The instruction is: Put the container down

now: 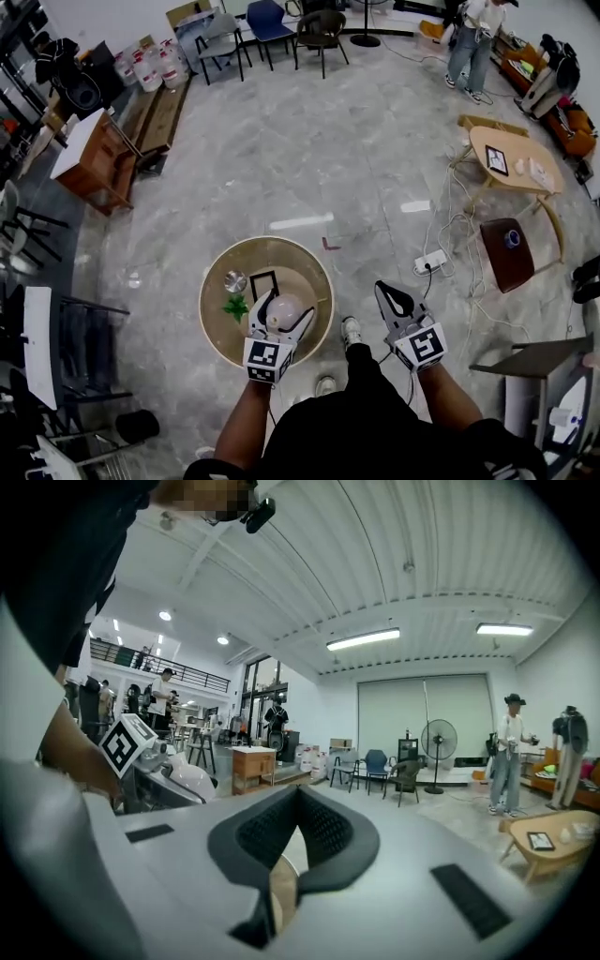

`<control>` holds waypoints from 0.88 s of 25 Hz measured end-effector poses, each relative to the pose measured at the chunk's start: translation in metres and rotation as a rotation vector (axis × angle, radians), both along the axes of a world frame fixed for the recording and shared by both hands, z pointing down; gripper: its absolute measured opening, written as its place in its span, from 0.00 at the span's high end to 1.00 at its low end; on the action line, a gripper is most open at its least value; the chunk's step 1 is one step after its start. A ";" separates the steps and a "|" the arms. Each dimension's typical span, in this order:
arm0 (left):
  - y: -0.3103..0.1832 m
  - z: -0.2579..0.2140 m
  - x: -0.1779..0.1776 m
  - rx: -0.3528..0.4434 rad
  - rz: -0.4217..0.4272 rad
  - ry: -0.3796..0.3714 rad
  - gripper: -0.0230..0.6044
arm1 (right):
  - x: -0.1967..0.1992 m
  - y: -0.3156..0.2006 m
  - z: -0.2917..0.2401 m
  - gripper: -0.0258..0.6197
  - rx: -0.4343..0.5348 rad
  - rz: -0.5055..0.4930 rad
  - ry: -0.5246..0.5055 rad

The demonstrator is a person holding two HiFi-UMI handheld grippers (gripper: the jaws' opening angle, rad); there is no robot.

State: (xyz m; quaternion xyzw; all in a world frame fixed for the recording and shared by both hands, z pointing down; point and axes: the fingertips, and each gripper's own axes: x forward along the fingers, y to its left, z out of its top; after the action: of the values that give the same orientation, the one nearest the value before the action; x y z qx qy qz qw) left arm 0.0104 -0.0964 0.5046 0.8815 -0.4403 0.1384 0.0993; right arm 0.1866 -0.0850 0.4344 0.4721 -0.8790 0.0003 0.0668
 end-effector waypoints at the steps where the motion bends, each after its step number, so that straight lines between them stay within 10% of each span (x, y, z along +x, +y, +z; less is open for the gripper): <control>1: -0.011 0.004 0.001 -0.009 -0.019 -0.003 0.31 | -0.001 -0.012 0.005 0.96 -0.009 -0.016 0.002; 22: -0.193 0.132 -0.017 -0.163 -0.284 -0.162 0.31 | -0.021 -0.225 0.102 0.96 -0.126 -0.353 0.035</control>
State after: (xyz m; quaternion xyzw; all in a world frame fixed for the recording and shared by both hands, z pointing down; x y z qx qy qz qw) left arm -0.0064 -0.2892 0.6362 0.7855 -0.5542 0.2287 0.1532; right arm 0.1653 -0.3104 0.5366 0.3053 -0.9452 0.0356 0.1105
